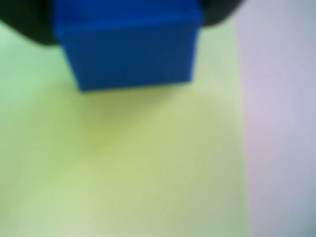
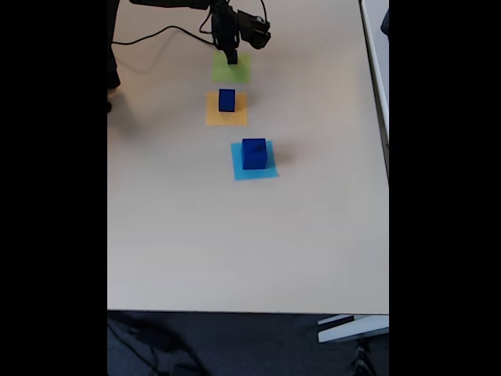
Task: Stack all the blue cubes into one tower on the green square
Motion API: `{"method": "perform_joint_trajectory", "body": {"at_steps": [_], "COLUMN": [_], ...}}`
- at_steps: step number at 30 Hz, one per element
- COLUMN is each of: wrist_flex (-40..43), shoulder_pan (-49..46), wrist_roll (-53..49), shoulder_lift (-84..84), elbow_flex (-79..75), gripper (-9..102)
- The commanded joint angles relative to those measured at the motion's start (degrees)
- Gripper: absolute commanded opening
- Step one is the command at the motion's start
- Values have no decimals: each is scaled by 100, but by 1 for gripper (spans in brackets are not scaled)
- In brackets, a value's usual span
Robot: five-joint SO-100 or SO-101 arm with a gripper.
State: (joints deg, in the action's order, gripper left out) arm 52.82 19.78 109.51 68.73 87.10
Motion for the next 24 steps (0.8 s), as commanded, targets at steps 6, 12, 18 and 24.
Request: {"method": "perform_joint_trajectory", "body": {"at_steps": [6, 12, 18, 24], "wrist_flex": [97, 281, 571, 844], "shoulder_pan": [-44, -176, -501, -782], "wrist_roll": [-18, -193, -721, -1116], "shoulder_lift": [149, 308, 562, 659], "elbow_flex": [-79, -246, -756, -1327], "gripper": [6, 7, 8, 9]}}
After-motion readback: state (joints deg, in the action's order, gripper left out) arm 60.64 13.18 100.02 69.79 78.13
